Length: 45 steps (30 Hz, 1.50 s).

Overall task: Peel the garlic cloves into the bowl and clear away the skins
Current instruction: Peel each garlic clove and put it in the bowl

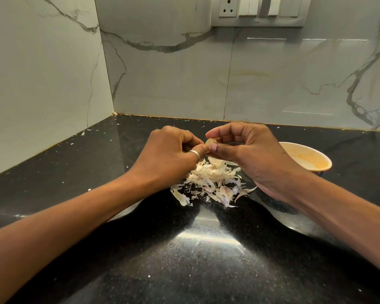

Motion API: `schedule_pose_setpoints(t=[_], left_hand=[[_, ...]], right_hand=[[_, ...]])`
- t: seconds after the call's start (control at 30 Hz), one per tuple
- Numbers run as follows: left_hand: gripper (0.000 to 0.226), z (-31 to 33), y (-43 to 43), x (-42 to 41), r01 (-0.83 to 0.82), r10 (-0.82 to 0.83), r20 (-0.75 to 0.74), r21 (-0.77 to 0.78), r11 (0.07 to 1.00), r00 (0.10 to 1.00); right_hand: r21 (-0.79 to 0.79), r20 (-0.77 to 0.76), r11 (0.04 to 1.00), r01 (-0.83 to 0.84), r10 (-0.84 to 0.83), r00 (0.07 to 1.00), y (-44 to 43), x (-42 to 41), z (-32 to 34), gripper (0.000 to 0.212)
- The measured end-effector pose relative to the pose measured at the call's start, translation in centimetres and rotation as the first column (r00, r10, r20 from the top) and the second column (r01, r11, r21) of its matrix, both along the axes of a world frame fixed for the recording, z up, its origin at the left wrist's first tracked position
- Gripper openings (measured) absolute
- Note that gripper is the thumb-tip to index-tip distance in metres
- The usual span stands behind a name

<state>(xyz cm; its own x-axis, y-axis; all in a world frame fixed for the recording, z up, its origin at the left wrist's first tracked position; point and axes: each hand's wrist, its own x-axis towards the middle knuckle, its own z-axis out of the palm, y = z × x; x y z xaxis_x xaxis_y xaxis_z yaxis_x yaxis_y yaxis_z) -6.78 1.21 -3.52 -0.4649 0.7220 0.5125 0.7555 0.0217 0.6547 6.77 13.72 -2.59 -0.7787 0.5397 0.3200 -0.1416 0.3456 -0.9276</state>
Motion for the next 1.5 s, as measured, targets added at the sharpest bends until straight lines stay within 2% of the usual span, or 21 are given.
schedule_pose_setpoints(t=[0.47,0.67,0.9,1.03,1.33,1.5], left_hand=[[0.014,0.1,0.0,0.0,0.011,-0.011,0.020,0.015,1.000,1.000],[0.023,0.0,0.0,0.0,0.012,-0.013,-0.009,-0.025,1.000,1.000],[0.019,0.0,-0.1,0.2,-0.018,0.017,-0.041,-0.010,1.000,0.999],[0.014,-0.1,0.0,0.2,-0.031,0.031,-0.054,-0.007,0.999,0.998],[0.004,0.2,-0.2,0.1,-0.018,0.021,-0.049,0.066,0.998,0.999],[0.008,0.1,-0.3,0.5,0.001,0.013,-0.186,0.075,0.997,0.983]], right_hand=[[-0.010,0.005,1.000,-0.005,0.005,1.000,0.1,0.0,0.3,0.019],[0.102,0.035,0.994,0.040,-0.044,0.998,0.1,-0.1,0.1,0.019],[0.105,0.025,0.994,0.040,-0.043,0.999,0.0,-0.2,0.1,0.018],[0.075,0.026,0.997,0.020,-0.022,0.999,-0.1,0.0,0.2,0.018],[-0.105,-0.004,0.994,0.000,0.000,1.000,0.0,0.4,1.1,0.019],[-0.081,0.005,0.997,0.004,-0.004,1.000,0.1,0.4,0.9,0.018]])
